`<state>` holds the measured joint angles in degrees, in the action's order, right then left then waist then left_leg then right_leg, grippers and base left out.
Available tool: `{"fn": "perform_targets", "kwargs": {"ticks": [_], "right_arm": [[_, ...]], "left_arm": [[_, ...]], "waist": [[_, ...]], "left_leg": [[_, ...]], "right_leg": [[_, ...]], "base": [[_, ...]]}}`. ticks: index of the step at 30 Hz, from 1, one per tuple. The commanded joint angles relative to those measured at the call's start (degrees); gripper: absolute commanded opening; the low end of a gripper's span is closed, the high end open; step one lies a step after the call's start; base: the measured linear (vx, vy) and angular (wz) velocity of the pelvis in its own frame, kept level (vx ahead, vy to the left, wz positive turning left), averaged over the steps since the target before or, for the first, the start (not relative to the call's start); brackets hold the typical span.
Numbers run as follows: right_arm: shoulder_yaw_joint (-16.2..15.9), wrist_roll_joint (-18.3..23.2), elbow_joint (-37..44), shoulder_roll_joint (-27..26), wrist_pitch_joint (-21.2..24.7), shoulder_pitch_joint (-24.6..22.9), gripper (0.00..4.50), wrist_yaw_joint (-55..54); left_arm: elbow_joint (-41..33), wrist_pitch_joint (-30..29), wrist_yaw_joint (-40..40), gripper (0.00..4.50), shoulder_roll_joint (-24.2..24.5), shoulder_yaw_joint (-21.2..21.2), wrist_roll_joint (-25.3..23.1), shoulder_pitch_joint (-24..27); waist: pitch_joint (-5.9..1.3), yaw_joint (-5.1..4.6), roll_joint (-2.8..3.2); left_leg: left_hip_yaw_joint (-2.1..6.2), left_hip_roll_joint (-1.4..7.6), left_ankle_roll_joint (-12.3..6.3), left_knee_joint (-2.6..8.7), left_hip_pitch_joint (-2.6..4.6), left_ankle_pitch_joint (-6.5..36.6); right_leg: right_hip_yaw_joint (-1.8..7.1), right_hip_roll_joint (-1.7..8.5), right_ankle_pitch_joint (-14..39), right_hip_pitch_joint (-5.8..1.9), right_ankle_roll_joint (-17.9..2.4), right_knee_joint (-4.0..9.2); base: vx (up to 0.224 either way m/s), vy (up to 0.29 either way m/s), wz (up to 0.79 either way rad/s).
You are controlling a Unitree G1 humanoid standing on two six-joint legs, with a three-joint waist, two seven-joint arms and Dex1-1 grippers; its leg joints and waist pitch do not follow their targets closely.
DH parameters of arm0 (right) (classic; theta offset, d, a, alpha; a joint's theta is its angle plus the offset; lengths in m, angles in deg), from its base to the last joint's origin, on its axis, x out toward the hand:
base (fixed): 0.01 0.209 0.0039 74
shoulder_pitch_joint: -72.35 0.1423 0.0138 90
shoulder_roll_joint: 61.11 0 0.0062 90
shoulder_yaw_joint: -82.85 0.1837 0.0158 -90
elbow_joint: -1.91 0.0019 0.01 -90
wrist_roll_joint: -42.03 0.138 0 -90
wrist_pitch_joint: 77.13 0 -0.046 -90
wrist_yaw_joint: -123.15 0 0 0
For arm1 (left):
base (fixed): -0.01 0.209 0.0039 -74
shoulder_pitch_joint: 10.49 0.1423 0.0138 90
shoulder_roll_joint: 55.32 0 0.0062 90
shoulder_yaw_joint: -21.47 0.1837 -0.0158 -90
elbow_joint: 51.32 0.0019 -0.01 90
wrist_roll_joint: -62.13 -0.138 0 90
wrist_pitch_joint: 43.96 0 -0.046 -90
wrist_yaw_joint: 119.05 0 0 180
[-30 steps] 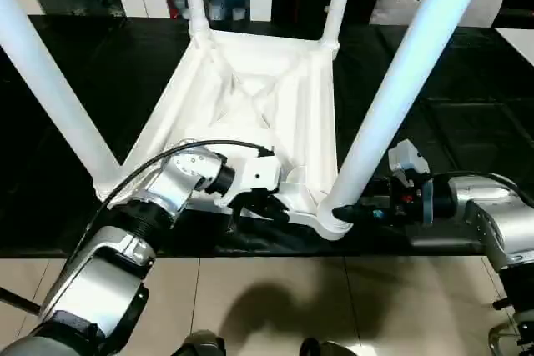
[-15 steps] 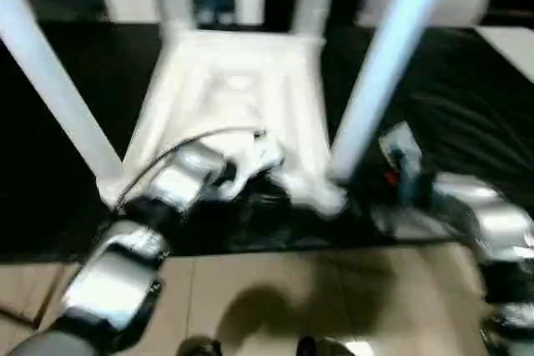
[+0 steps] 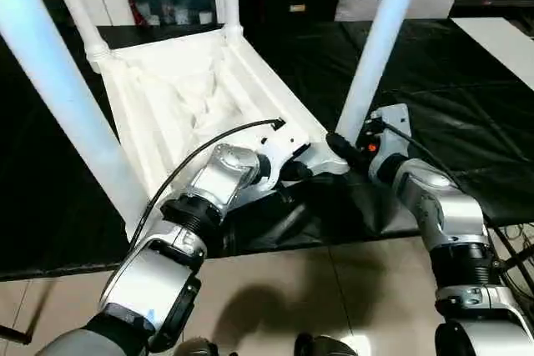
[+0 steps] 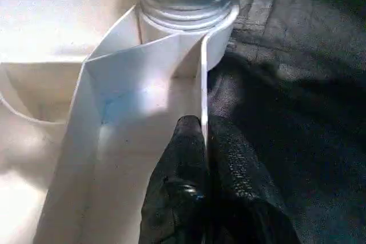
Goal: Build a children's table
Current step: Rotate leg to tighten
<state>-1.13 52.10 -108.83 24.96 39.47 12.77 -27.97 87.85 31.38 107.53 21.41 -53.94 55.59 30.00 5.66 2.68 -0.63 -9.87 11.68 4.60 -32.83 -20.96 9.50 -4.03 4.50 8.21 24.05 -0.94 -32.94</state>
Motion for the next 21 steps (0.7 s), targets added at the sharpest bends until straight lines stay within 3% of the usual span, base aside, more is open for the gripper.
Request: {"fn": "perform_targets", "kwargs": {"ticks": [1, 5, 8, 11, 16, 17, 21], "right_arm": [[-1.01, 1.56, 0.58, 0.17, 0.37, -0.88, 3.45, 2.62], [-0.56, 2.25, 0.81, 2.36, -0.29, -1.4, 3.66, 4.79], [-0.7, 2.63, 0.35, 7.84, -3.96, -2.33, 3.86, 12.64], [-2.18, 1.7, -0.17, 13.83, -8.65, -3.52, 4.17, 21.42], [-6.31, 3.9, 3.23, 20.41, -9.26, -6.23, 4.17, 36.46], [-7.1, 4.5, 3.66, 21.45, -9.03, -6.6, 3.91, 39.21], [-8.56, 5.63, 3.45, 23.12, -9.33, -6.63, 3.64, 44.47]], "left_arm": [[-1.2, 2.47, 2.37, 0.0, -0.39, 1.08, 0.37, 0.58], [-1.44, 3.68, 3.93, 0.0, 0.83, 1.93, 0.0, 1.0], [-1.82, 7.55, 9.55, 0.0, 3.62, 3.84, -0.79, 1.93], [-2.15, 13.46, 17.19, 0.0, 6.84, 6.42, -1.41, 2.86], [-2.77, 18.96, 25.95, 0.0, 10.3, 9.32, -1.39, 2.91], [-2.86, 19.74, 27.47, 0.0, 10.86, 9.79, -1.33, 2.84], [-3.67, 21.55, 32.44, 0.0, 11.99, 10.53, -0.48, 3.06]], "waist": [[-4.04, 0.53, -0.31], [-4.25, 0.91, -0.33], [-4.31, 1.4, -0.55], [-4.21, 1.89, -0.28], [-4.29, 3.16, -0.16], [-4.39, 3.41, -0.21], [-4.37, 3.71, -0.19]], "left_leg": [[0.02, 0.63, -4.29, 3.76, 0.2, 13.21], [-0.21, 0.65, -5.05, 3.52, 0.11, 10.73], [-0.29, 0.65, -5.82, 3.39, 0.11, 10.12], [-0.33, 0.93, -6.67, 3.38, 0.25, 10.07], [-0.48, 1.43, -7.02, 3.3, 0.42, 9.97], [-0.41, 1.51, -7.13, 3.3, 0.35, 10.08], [-0.42, 1.52, -6.54, 3.3, 0.41, 10.85]], "right_leg": [[1.96, 3.06, 19.72, -3.28, -10.17, 4.48], [2.11, 3.11, 15.42, -3.53, -11.79, 3.97], [2.11, 3.2, 14.78, -3.85, -11.96, 3.91], [2.1, 3.22, 14.2, -3.66, -12.49, 3.82], [2.18, 3.08, 11.08, -3.75, -14.24, 3.15], [2.18, 3.23, 10.95, -3.89, -14.46, 3.05], [2.17, 3.45, 12.56, -3.76, -14.68, 3.12]], "base": [[0.0, 0.0, 0.0], [0.0, 0.0, 0.0], [0.0, 0.0, 0.0], [0.0, 0.0, 0.0], [0.0, 0.0, 0.0], [0.0, 0.0, 0.0], [0.0, 0.0, 0.0]]}}
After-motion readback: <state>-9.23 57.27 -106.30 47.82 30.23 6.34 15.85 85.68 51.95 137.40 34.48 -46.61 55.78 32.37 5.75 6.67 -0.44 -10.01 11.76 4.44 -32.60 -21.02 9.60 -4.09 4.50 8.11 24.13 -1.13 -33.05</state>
